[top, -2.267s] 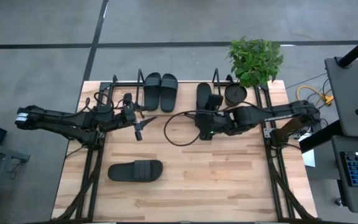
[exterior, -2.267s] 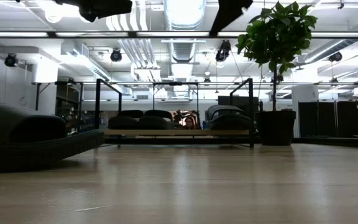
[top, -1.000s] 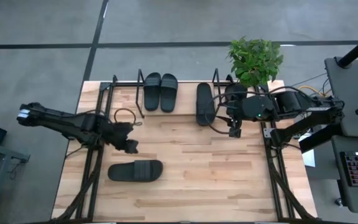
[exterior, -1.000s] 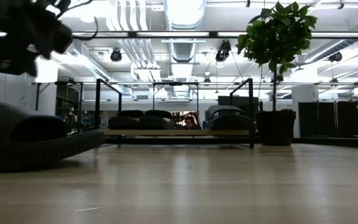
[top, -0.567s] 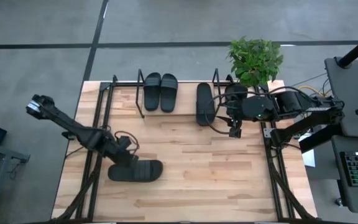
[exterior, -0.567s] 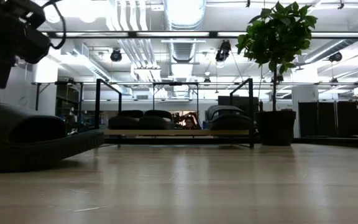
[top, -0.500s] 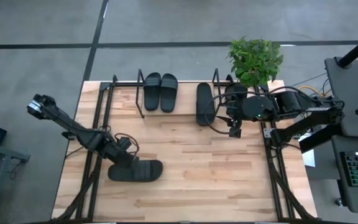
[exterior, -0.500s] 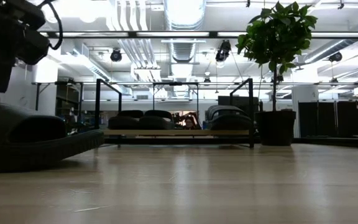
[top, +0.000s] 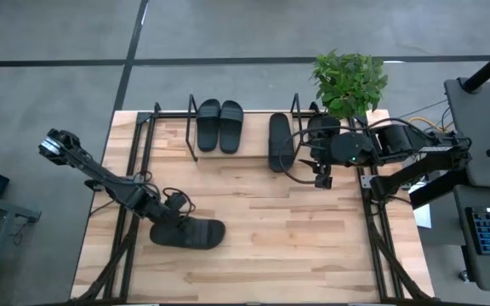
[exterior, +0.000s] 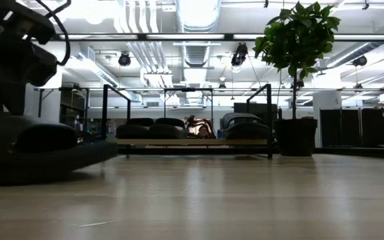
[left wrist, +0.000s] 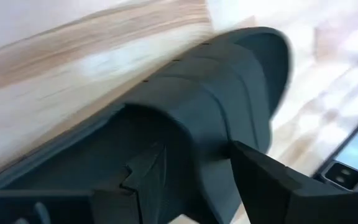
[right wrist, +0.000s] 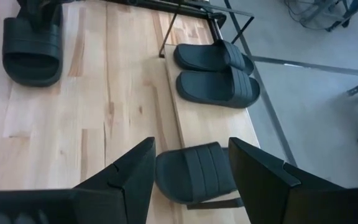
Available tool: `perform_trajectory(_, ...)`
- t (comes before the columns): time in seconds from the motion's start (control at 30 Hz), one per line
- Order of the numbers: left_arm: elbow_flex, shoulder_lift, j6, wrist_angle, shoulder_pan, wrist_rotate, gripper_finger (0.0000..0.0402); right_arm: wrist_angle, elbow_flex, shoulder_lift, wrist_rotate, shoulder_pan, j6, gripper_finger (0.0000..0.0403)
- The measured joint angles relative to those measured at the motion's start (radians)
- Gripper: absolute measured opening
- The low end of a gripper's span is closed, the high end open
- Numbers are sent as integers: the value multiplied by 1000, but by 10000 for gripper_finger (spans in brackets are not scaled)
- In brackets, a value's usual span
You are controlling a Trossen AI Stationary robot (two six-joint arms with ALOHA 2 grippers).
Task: Pick and place slides into the shelf
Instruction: Put the black slide on the shelf
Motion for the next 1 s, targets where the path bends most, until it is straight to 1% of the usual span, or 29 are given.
perform_trajectory(0.1,-25,-3,32,127,0,-9,164,-12,0,0,0,0,3,194)
perform_trajectory(0.2,-61,1,32,249,1,-19,164,-31,0,0,0,0,28,194)
perform_trajectory(0.33,-103,50,30,346,1,-25,164,-47,0,-1,0,0,47,194)
perform_trajectory(0.57,-159,152,56,583,1,-38,159,-52,0,-1,10,0,43,194)
perform_trajectory(0.67,-173,181,108,704,2,-50,127,-52,0,-6,33,0,39,194)
perform_trajectory(0.77,-183,201,154,781,5,-57,71,-59,6,-16,46,0,24,194)
perform_trajectory(0.83,-184,208,183,803,8,-58,27,-62,6,-28,48,4,12,194)
perform_trajectory(0.87,-183,209,187,802,9,-61,14,-62,6,-34,50,9,10,194)
perform_trajectory(1.0,-173,198,193,799,10,-80,7,-62,6,-61,54,44,-13,194)
